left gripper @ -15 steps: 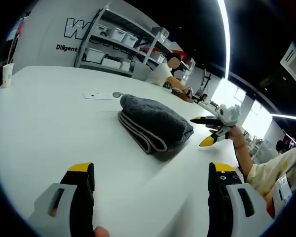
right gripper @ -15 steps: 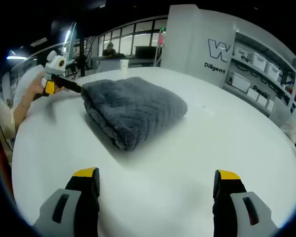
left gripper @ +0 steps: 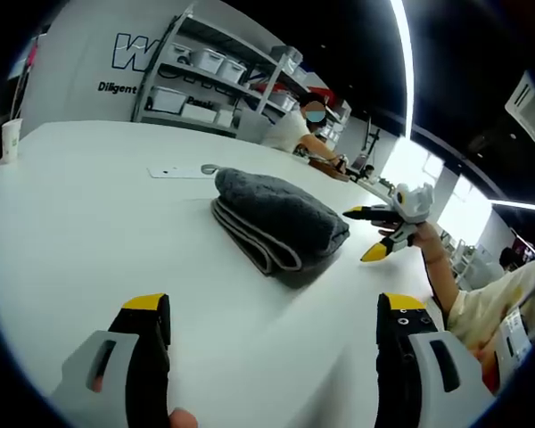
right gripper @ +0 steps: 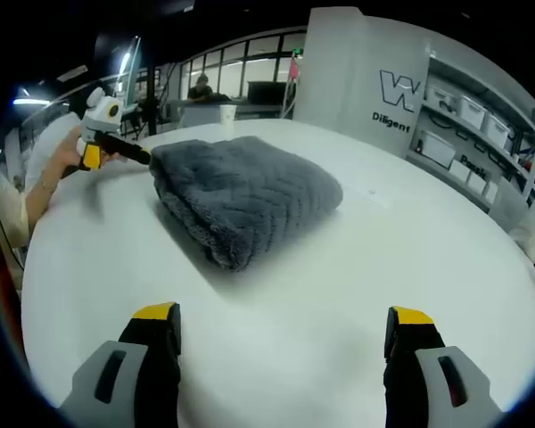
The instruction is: Open the folded towel by lifting each exposed corner and separating the folded layers until the towel lies flat within the target outline without major curled edges
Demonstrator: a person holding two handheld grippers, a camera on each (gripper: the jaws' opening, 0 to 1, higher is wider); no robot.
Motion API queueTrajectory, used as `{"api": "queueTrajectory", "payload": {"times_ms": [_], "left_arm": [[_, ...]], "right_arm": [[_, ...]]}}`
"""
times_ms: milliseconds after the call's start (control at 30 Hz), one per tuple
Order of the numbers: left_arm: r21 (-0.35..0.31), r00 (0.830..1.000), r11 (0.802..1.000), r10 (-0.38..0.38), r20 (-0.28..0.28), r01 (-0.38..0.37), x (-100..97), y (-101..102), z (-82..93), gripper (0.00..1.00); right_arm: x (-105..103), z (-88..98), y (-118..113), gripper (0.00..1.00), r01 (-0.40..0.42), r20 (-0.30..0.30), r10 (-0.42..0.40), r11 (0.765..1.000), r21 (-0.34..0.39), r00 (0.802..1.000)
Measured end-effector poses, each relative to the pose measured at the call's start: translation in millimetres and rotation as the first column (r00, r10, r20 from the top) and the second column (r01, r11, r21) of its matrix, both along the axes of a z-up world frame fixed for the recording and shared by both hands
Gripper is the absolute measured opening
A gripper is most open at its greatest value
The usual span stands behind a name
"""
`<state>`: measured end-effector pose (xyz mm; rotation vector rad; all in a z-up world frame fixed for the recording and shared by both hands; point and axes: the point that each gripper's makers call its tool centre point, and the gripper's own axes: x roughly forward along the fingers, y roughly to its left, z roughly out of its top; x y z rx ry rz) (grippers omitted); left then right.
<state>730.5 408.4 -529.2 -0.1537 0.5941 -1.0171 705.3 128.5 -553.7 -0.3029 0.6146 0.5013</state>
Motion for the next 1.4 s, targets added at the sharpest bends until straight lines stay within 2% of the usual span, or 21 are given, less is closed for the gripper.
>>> {"api": "queueTrajectory", "payload": {"times_ms": [233,367,400,433,533,633,900,1233,1333,1400], "left_arm": [[0.007,1.0,1.0,-0.004,-0.004,0.004,-0.7,1,-2.1,0.95],[0.014,1.0,1.0,-0.005,-0.005,0.005,0.6,0,-4.0,0.95],[0.012,1.0,1.0,-0.008,-0.006,0.008,0.3,0,-3.9,0.95],[-0.018,1.0,1.0,-0.016,-0.026,0.016,-1.3,-3,-2.7,0.95],[-0.028,0.999,0.999,-0.021,-0.033,0.02,-3.0,-5,-3.3,0.95],[0.02,1.0,1.0,-0.005,-0.017,0.005,0.0,-1,-8.8,0.95],[0.025,1.0,1.0,0.003,-0.016,-0.002,4.5,1,-9.6,0.95],[0.016,1.0,1.0,0.0,0.002,0.0,3.5,2,-3.3,0.95],[0.017,1.0,1.0,0.001,0.003,-0.001,3.6,2,-3.0,0.95],[0.02,1.0,1.0,0.0,0.004,-0.001,3.8,2,-3.6,0.95]], "right_arm": [[-2,3.2,6,0.95,-0.024,0.007,0.024,1.0,0.006,1.0],[-2,8.0,8,0.98,-0.027,0.021,0.027,1.0,0.005,0.999],[-3,10.7,10,0.99,-0.036,0.026,0.036,0.999,0.008,0.999],[-3,12.0,12,0.99,-0.039,0.03,0.038,0.999,0.009,0.999],[-4,13.5,15,0.98,-0.047,0.038,0.048,0.999,-0.004,0.998],[-6,14.0,17,0.98,-0.059,0.041,0.06,0.998,-0.02,0.997],[-5,14.0,17,0.99,-0.056,0.042,0.057,0.998,-0.014,0.997],[1,25.2,19,0.98,-0.027,0.092,0.025,0.999,0.019,0.995],[2,28.3,25,0.98,-0.026,0.104,0.023,0.999,0.024,0.994],[4,34.2,32,0.98,-0.029,0.134,0.023,0.999,0.043,0.991]]}}
